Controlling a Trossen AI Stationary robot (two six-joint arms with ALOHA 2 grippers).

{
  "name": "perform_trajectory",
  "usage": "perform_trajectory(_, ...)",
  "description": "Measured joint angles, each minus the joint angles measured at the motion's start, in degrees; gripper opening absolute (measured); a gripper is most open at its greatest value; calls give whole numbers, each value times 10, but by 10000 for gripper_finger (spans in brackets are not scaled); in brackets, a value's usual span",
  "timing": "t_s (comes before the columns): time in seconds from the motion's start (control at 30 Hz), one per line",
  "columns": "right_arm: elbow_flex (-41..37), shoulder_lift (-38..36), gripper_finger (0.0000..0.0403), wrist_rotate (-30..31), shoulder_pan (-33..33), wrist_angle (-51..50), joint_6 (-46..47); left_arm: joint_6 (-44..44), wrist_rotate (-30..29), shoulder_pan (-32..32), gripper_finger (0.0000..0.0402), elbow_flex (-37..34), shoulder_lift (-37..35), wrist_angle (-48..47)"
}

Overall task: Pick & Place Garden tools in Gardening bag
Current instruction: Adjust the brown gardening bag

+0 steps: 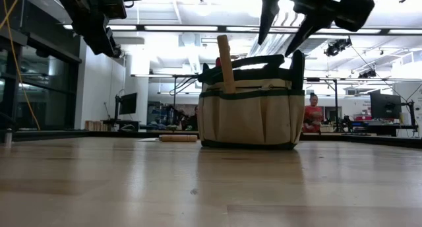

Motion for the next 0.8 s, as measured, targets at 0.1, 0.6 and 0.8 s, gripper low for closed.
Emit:
perform_trajectory(0.1, 0, 0, 219, 43, -2, -6, 2, 0, 1, 0, 0, 0, 0, 0)
perform_trajectory(0.6, 0, 67, 219, 44, -27, -2, 50, 0, 2, 0, 0, 0, 0, -1)
perform_trajectory(0.8, 0, 65, 219, 94, -42, 5, 50, 0, 16, 0, 0, 0, 0, -8)
